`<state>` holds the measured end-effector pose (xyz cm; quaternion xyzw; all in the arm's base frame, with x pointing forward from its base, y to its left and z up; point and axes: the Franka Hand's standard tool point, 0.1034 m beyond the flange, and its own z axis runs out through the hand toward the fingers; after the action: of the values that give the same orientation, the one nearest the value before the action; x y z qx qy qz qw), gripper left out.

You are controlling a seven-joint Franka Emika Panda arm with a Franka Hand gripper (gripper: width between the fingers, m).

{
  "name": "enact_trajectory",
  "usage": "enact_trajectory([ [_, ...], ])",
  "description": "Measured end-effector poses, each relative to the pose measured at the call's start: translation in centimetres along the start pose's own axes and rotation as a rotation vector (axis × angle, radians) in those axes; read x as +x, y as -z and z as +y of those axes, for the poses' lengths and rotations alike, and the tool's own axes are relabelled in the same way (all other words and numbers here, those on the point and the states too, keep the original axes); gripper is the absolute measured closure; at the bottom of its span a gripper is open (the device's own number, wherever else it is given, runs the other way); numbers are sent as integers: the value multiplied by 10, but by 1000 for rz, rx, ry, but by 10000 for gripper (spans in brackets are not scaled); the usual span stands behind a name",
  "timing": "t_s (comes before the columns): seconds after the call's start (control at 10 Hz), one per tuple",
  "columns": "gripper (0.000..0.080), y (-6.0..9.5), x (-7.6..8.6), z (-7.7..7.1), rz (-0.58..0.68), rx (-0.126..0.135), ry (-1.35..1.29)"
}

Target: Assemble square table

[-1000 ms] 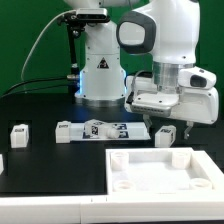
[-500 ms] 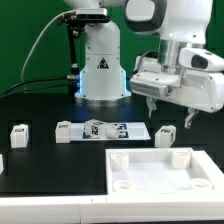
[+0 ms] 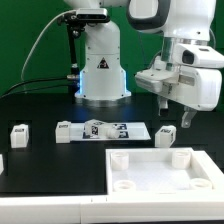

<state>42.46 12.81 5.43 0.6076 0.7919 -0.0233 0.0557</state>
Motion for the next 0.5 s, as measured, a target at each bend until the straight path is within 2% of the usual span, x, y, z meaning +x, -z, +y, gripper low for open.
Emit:
enact_trajectory([
  [0.2, 151, 3, -6, 8, 8, 0, -270],
  [0.4, 151, 4, 3, 8, 23, 0, -683],
  [0.5, 151, 4, 10, 6, 33, 9, -871],
])
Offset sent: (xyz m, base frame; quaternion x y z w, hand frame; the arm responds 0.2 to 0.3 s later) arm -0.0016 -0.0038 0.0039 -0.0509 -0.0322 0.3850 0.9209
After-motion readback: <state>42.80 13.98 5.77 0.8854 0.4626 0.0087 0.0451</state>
